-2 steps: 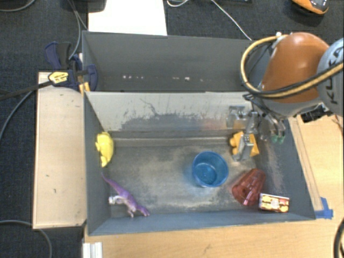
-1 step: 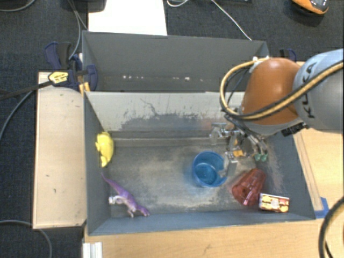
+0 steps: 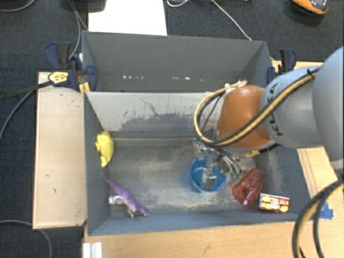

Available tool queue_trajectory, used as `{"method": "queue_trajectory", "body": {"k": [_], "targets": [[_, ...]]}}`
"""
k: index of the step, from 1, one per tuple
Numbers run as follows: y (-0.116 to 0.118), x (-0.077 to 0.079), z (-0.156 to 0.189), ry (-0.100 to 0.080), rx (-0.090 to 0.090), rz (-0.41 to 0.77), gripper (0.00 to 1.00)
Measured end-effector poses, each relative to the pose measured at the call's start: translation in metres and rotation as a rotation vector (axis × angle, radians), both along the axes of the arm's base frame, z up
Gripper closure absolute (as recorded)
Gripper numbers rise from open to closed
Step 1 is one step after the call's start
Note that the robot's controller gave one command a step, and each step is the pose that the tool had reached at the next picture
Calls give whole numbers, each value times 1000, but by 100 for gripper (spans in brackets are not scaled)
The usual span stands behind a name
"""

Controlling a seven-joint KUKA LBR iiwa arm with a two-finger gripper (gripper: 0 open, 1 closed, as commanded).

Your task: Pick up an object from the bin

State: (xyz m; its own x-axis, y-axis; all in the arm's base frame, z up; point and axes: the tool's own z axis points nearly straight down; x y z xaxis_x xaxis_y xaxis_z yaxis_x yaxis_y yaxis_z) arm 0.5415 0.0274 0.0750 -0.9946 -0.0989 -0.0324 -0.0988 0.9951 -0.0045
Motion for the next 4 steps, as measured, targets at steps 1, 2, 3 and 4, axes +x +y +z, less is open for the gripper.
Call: {"method": "queue_trajectory", "body": {"k": [1,2,3,4], "targets": [[-11,19,0,14,4,0,0],[-8,14,-2,10,1,2,0],[-11,20,1,9,5,-2,100],[-11,20,1,9,5,-2,100]]}}
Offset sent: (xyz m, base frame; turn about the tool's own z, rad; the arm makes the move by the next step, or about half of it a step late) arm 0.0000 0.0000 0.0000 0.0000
